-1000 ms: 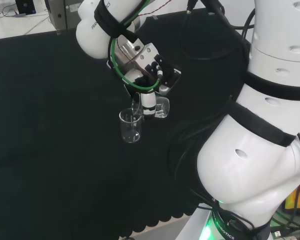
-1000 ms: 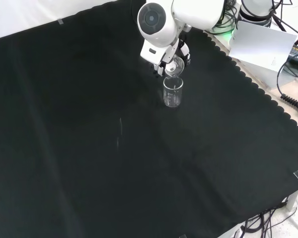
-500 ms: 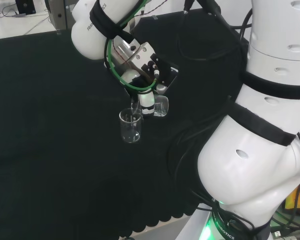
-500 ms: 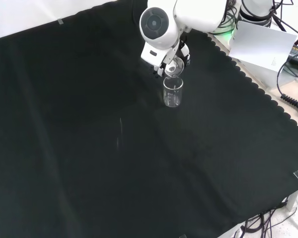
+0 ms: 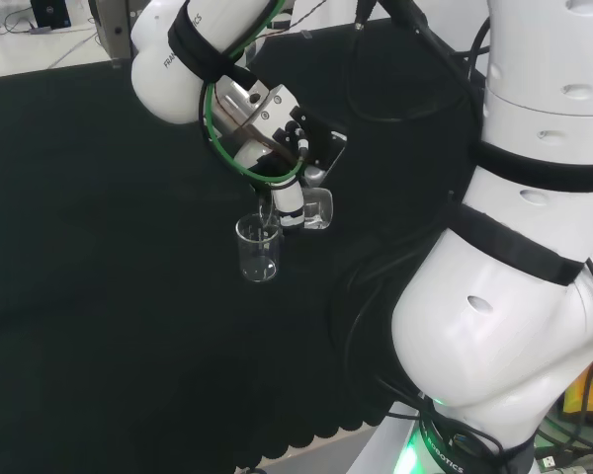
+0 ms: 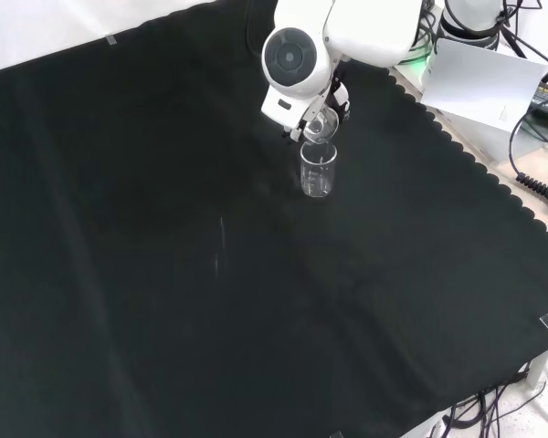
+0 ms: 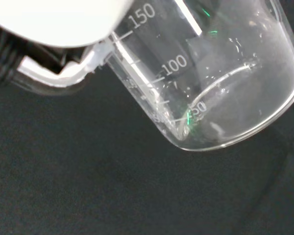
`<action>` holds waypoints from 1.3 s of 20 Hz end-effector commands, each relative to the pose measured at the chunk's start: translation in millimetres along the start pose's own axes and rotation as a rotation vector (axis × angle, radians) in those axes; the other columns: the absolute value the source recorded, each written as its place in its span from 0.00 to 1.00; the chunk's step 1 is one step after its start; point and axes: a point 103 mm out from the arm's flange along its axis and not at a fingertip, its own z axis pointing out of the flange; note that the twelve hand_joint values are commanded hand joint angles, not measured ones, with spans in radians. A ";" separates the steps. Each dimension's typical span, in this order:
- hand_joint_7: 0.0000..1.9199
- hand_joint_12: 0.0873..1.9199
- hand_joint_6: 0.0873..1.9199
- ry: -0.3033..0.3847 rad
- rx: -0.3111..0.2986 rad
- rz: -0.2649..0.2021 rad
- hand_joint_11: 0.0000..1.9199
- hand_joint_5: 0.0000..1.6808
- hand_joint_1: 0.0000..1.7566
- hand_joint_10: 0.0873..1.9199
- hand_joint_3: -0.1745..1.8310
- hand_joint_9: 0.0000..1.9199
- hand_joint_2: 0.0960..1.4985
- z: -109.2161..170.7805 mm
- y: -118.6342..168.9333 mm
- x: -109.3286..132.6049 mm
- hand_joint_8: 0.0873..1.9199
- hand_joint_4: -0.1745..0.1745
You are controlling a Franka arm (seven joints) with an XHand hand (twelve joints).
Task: Pour the water from the handheld beaker into the one on the table.
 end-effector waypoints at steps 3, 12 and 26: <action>0.72 0.33 0.29 -0.033 0.017 0.011 0.76 0.79 0.75 0.00 0.50 0.94 0.31 -1.0 1.5 1.4 0.27 0.00; 0.72 0.33 0.29 -0.054 0.044 0.026 0.76 0.79 0.75 0.00 0.50 0.94 0.31 -4.4 3.7 1.1 0.27 0.00; 0.72 0.33 0.30 -0.103 0.097 0.038 0.75 0.79 0.75 0.00 0.50 0.94 0.31 -9.8 11.8 7.3 0.28 0.00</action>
